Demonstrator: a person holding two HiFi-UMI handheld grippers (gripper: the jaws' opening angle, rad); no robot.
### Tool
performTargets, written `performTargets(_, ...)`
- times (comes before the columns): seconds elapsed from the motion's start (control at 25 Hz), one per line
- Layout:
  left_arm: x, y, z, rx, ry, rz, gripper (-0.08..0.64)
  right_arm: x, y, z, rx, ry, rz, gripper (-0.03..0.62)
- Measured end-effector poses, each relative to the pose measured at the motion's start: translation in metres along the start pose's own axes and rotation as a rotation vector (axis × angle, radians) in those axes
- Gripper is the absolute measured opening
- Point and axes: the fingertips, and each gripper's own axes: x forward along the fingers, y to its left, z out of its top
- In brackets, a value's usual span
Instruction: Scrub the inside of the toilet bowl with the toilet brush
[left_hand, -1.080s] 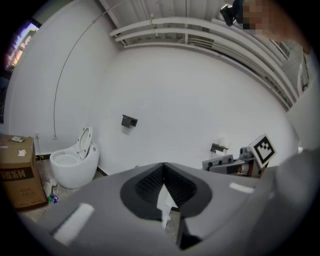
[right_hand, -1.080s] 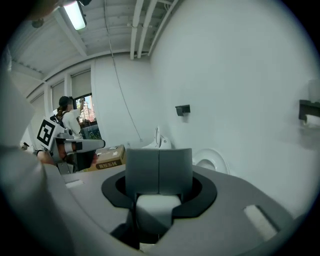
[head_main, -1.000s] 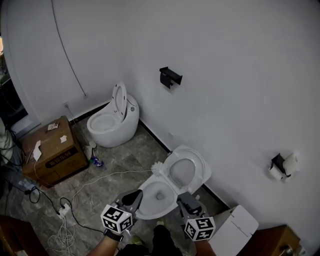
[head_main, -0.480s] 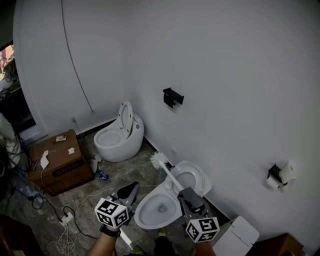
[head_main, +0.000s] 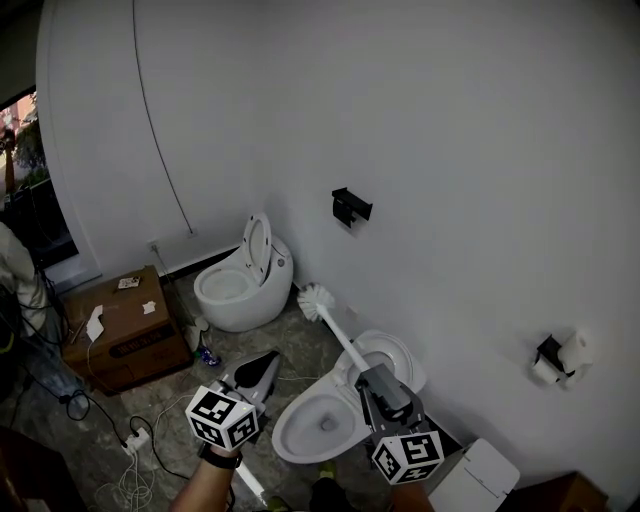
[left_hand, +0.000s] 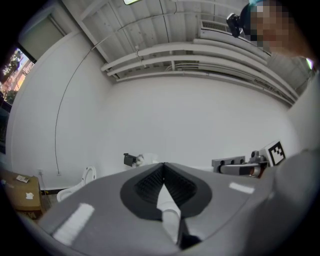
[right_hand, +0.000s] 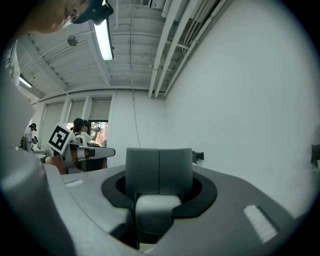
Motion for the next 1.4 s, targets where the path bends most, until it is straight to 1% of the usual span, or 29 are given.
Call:
performTargets(0.32,-0.003,-0.001,0.02,0.019,-0.037,-0.007,0.006,0.001,0.007,0.02,-0.022,-0.041,-0.009,0.167)
performTargets(0.56,-0.006,0.001,0.029,0.022,-0.054,-0.007,0.006,0.002,0.014,0.025,-0.039,-0.05,-0.009,0.167)
performTargets(1.12,-0.007,0.01,0.026,0.025,-0.048,0.006,0.006,0.011,0.017,0.025,-0.04,-0.054,-0.001,0.167)
performTargets(1.4,-0.004,0.008,0.025,0.031,-0.046,0.012,0.006,0.011,0.014,0.025,-0.041,-0.058,0.007,0.167)
